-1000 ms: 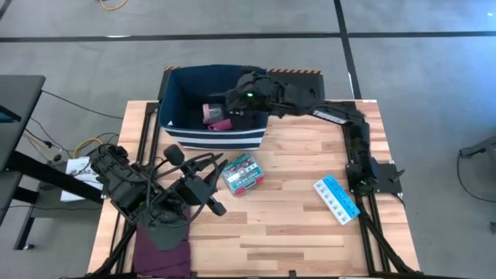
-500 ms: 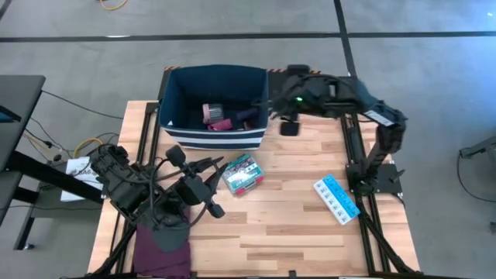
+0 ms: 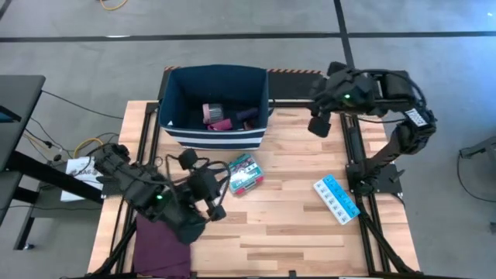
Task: Pick & place medical supplies in basket/bin
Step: Put the green first aid kit into the blue bin
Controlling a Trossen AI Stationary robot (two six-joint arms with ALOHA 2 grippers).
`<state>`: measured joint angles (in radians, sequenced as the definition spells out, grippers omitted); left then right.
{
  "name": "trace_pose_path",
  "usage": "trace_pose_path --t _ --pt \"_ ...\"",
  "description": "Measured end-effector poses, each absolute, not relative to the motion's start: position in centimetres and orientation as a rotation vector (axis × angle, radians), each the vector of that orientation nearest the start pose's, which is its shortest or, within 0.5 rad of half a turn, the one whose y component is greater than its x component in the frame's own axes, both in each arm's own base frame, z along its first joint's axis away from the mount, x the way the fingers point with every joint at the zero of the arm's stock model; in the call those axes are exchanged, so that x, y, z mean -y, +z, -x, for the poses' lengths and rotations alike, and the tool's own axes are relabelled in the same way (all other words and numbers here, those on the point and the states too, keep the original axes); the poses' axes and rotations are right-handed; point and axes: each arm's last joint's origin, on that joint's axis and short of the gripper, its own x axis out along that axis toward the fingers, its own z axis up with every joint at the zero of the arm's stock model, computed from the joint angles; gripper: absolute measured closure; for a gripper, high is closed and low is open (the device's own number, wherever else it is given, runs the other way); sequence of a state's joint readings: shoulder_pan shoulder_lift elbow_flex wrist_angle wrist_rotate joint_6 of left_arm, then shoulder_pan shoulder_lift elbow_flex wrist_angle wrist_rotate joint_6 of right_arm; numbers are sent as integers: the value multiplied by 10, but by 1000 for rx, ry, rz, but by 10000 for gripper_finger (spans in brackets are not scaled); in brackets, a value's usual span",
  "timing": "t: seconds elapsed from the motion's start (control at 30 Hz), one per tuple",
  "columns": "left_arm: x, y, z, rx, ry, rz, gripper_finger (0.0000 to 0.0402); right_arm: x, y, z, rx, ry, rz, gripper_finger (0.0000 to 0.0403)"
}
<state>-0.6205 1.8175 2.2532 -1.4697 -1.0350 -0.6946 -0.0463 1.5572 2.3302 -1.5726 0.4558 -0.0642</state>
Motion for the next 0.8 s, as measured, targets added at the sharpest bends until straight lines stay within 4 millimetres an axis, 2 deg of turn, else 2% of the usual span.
trace_pose_path --t 0.1,0.3,0.47,0.63,0.8 --pt "165 428 -287 -601 577 -80 328 19 516 -210 -787 -350 155 239" --pt "150 377 -307 -703 699 -40 328 -3 516 -210 -775 96 48 241" --pt "132 326 -325 -817 751 34 328 -22 515 -211 -778 167 96 250" --pt "119 287 -351 -905 568 152 328 -32 512 -217 -792 199 144 258" --pt "108 273 -377 -859 295 262 328 -34 508 -223 -808 207 158 264"
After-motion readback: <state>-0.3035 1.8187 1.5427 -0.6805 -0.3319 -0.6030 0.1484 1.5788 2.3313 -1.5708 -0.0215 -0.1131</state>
